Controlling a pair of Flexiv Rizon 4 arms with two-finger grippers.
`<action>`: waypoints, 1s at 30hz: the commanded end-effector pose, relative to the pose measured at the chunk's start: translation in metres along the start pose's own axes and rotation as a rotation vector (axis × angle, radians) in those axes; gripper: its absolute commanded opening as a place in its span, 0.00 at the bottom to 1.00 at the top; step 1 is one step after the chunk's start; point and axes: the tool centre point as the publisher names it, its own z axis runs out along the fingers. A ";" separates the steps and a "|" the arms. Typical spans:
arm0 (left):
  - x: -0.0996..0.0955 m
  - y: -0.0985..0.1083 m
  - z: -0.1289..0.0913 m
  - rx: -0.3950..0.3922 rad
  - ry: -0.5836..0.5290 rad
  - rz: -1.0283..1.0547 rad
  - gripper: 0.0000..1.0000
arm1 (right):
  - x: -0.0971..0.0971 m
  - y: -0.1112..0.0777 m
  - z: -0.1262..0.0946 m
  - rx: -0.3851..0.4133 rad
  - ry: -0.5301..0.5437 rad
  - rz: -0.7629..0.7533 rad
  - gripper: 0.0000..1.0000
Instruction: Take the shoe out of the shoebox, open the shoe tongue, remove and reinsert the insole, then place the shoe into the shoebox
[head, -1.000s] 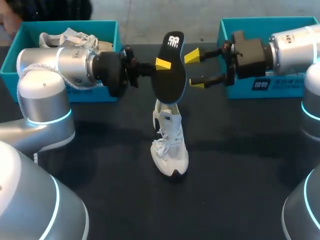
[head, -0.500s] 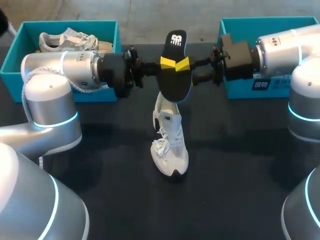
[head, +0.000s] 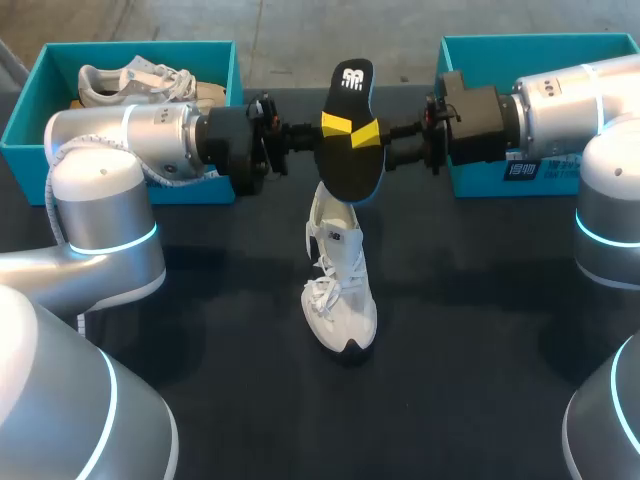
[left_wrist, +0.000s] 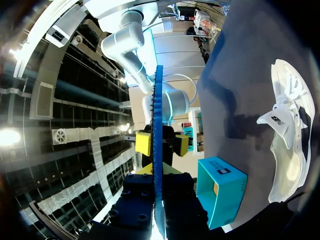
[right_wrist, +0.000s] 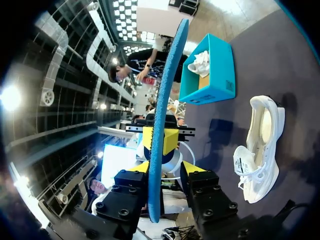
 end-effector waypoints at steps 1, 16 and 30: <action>0.000 -0.001 0.001 -0.003 -0.005 0.003 0.00 | -0.001 -0.001 0.001 -0.004 0.004 0.001 0.30; 0.006 0.002 -0.006 -0.007 0.032 -0.007 1.00 | -0.004 -0.003 -0.001 -0.013 -0.014 -0.013 0.00; 0.019 0.005 -0.049 0.096 0.118 -0.020 1.00 | -0.008 0.004 -0.020 -0.080 -0.064 -0.110 0.00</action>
